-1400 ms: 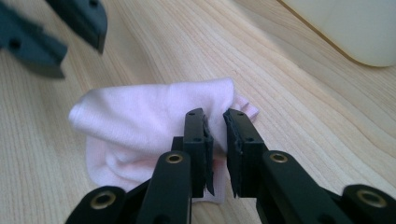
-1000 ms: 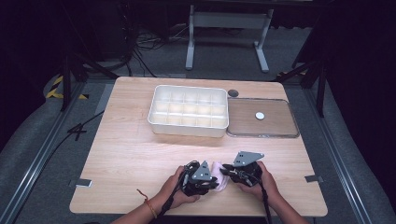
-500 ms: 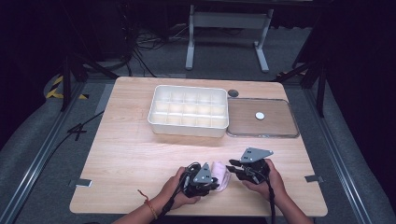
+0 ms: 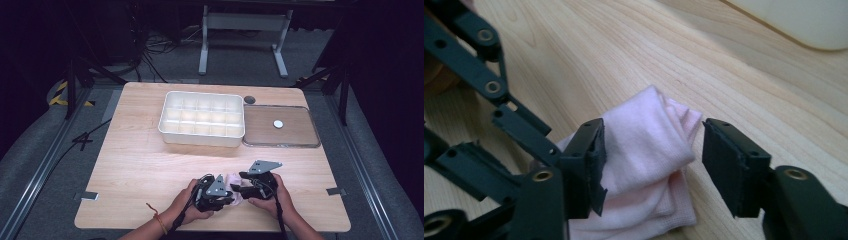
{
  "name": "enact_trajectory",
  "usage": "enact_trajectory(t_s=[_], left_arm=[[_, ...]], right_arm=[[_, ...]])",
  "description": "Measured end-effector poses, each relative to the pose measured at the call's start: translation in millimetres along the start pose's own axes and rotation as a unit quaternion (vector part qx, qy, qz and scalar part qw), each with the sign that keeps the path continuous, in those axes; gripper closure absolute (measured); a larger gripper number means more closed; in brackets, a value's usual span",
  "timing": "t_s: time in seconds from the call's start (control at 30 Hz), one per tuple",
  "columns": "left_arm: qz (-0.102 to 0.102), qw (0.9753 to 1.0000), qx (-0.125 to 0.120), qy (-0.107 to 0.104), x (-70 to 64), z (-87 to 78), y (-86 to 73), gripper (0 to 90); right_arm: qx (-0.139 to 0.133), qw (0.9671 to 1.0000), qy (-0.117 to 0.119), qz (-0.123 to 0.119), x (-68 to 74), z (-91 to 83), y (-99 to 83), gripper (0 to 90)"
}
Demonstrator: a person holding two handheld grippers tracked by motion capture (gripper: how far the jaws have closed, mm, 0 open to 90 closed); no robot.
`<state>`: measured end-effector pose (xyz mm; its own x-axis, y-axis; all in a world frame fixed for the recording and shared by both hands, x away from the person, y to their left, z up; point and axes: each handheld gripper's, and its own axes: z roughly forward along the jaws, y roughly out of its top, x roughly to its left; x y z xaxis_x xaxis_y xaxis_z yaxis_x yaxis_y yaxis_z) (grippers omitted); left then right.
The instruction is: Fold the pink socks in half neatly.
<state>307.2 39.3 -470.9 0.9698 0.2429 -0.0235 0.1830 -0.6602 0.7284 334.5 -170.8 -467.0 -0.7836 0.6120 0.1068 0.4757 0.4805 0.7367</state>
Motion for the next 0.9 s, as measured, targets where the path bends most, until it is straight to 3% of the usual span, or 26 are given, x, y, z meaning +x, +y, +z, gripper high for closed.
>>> enact_trajectory(t_s=[0.03, 0.07, 0.1, 0.13, 0.17, 0.23, 0.3, 0.37, 0.4, 0.47, 0.53, 0.63, 0.67, 0.7, 0.8, 0.9], left_arm=[[0.002, 1.0000, 0.004, -0.001, -0.8, -0.7, 0.4, 75.3], [0.009, 0.9999, 0.008, -0.007, -1.8, -1.8, 1.4, 74.2], [0.009, 0.9999, 0.008, -0.007, -1.8, -1.8, 1.4, 73.1], [0.011, 0.9998, 0.011, -0.009, -2.5, -3.4, 2.0, 73.1], [0.016, 0.9998, 0.013, -0.005, -3.2, -6.4, 2.8, 69.3], [0.028, 0.9994, 0.018, -0.006, -3.9, -16.9, 4.2, 66.7], [0.038, 0.9990, 0.025, 0.006, -0.1, -35.6, 3.3, 59.4], [0.035, 0.9975, 0.043, 0.045, 6.1, -53.4, -5.7, 49.6], [0.035, 0.9975, 0.043, 0.045, 6.1, -53.4, -5.7, 47.4], [0.010, 0.9943, 0.053, 0.092, 19.4, -77.2, -32.0, 42.9], [-0.013, 0.9922, 0.053, 0.113, 26.9, -88.5, -47.5, 37.1], [-0.041, 0.9868, 0.058, 0.146, 39.1, -105.2, -70.8, 28.4], [-0.041, 0.9868, 0.058, 0.146, 39.1, -105.2, -70.8, 25.9], [-0.059, 0.9854, 0.052, 0.151, 44.3, -112.3, -81.3, 25.9], [-0.080, 0.9817, 0.052, 0.165, 50.7, -121.7, -99.3, 23.4], [-0.102, 0.9805, 0.040, 0.163, 55.6, -127.8, -113.7, 22.7]], right_arm=[[0.002, 1.0000, 0.001, 0.005, -1.6, 0.1, -0.2, 37.1], [0.010, 0.9993, 0.023, 0.026, -7.7, 2.9, -2.8, 36.3], [0.010, 0.9993, 0.023, 0.026, -7.7, 2.9, -2.8, 36.3], [0.012, 0.9983, 0.040, 0.040, -10.5, 5.2, -4.5, 36.6], [0.014, 0.9976, 0.055, 0.038, -12.5, 7.5, -5.2, 39.9], [0.018, 0.9973, 0.064, 0.031, -11.9, 8.4, -4.1, 43.9], [0.022, 0.9966, 0.075, 0.025, -9.1, 10.3, -2.5, 48.7], [0.029, 0.9960, 0.081, 0.025, -8.4, 10.7, -1.0, 52.9], [0.029, 0.9956, 0.085, 0.026, -9.1, 10.8, -1.1, 54.3], [0.029, 0.9950, 0.091, 0.029, -9.8, 11.0, -0.9, 56.8], [0.031, 0.9945, 0.095, 0.030, -9.8, 10.9, -0.1, 58.7], [0.031, 0.9945, 0.096, 0.028, -9.3, 10.9, 0.3, 61.6], [0.031, 0.9945, 0.096, 0.028, -9.3, 10.9, 0.3, 61.6], [0.030, 0.9947, 0.094, 0.026, -9.0, 10.7, 0.3, 62.6], [0.025, 0.9953, 0.092, 0.020, -7.2, 9.2, 0.3, 65.9], [0.023, 0.9955, 0.091, 0.010, -6.7, 6.4, 1.0, 68.1]])
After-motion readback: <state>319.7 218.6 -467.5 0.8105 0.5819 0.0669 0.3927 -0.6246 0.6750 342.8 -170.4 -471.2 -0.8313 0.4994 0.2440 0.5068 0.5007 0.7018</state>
